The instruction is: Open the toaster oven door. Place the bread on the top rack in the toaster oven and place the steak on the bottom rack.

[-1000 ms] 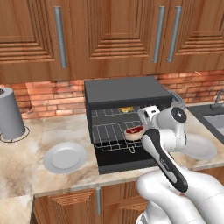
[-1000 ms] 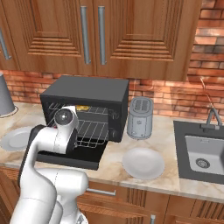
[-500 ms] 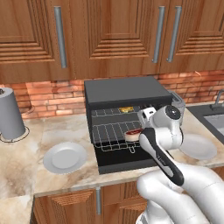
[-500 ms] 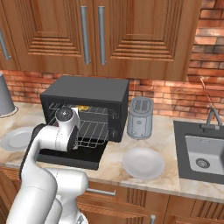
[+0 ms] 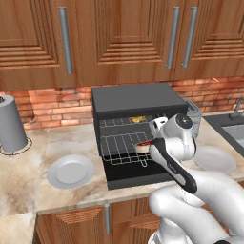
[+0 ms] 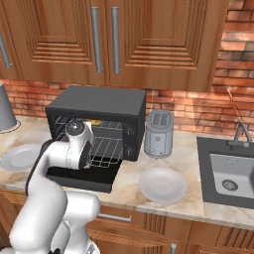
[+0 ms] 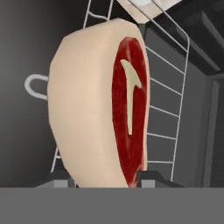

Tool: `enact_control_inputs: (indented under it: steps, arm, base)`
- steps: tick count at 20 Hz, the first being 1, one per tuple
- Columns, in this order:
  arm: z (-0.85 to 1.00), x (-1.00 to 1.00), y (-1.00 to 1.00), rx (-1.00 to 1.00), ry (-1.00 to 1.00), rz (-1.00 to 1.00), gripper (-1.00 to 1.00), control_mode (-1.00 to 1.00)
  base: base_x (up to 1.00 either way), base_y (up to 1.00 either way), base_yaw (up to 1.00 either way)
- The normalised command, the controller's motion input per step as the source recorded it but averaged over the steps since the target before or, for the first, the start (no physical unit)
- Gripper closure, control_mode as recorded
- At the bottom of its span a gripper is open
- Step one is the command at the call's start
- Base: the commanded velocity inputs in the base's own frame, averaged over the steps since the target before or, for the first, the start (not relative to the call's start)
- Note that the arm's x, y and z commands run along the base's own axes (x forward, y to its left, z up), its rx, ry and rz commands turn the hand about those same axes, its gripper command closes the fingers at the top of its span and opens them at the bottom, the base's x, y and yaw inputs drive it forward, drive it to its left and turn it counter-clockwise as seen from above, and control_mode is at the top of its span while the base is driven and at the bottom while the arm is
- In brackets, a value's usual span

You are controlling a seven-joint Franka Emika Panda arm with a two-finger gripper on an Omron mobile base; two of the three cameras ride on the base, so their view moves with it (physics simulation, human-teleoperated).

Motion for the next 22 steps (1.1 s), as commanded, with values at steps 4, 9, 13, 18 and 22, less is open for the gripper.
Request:
enact_control_inputs:
  steps: [4,9,13,18,22]
  arm:
    - [-0.93,0.19,0.04,0.00,-0.03,-0.01,1.00,-1.00]
    - [-0.66,0.01,0.00,0.01,-0.07,0.00,1.00,-1.00]
    - [-0.66,0.00,0.00,0.00,-0.07,0.00,1.00,-1.00]
    - [-0.40,0.00,0.01,0.01,-0.07,0.00,-1.00,-1.00]
    - [0.07,-0.10,0.00,0.04,-0.07,0.00,-1.00,-1.00]
  base:
    - [0.00,0.00,0.00]
    - [0.00,0.00,0.00]
    - [0.00,0.00,0.00]
    - [0.00,0.00,0.00]
    - [0.00,0.00,0.00]
